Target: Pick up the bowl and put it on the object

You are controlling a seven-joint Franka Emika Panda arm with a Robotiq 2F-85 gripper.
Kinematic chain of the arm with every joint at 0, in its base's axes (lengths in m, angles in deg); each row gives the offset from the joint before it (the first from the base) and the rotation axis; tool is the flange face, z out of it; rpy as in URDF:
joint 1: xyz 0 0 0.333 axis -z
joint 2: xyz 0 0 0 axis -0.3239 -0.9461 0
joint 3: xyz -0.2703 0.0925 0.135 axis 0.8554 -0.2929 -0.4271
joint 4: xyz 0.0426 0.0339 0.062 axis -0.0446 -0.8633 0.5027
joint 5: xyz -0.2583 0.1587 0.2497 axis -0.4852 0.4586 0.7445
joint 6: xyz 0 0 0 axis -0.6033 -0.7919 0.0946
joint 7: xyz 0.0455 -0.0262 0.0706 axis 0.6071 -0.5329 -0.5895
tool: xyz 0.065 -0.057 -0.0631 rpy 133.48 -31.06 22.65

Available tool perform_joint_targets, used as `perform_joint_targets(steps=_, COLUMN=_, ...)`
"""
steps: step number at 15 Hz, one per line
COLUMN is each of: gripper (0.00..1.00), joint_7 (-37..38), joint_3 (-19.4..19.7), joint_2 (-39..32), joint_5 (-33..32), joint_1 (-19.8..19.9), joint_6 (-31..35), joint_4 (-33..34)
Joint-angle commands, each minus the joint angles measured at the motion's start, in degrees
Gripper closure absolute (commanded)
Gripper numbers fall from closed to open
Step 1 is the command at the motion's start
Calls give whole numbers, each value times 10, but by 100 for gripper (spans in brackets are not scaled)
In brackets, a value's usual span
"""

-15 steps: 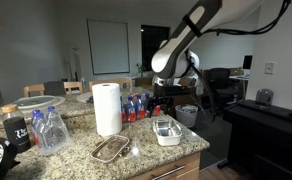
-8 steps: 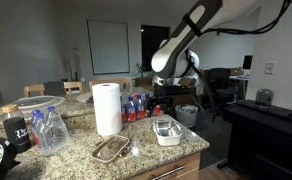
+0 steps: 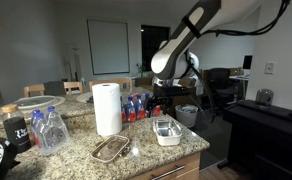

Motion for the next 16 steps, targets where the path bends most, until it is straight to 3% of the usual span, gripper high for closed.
perform_joint_targets(steps=1, gripper=0, joint_7=-20, joint_3=-3, joint_2=-24, joint_5=27, joint_1=0, joint_6=49, joint_4=4)
perform_joint_targets(steps=4, gripper=0, joint_7=-29, joint_3=-9, joint_2=-51, joint_5=33, joint_1=-2, joint_6=66, joint_4=21)
perform_joint_targets(steps=12, gripper=0, joint_7=-49, joint_3=-28, joint_2=-141, joint_5=24, joint_1=2, joint_6=14, joint_4=85)
perform_joint_targets(steps=16, gripper=0, joint_7=-43, joint_3=-20, joint_2=-161, joint_5=19, joint_1=7, joint_6=-106, joint_4=104)
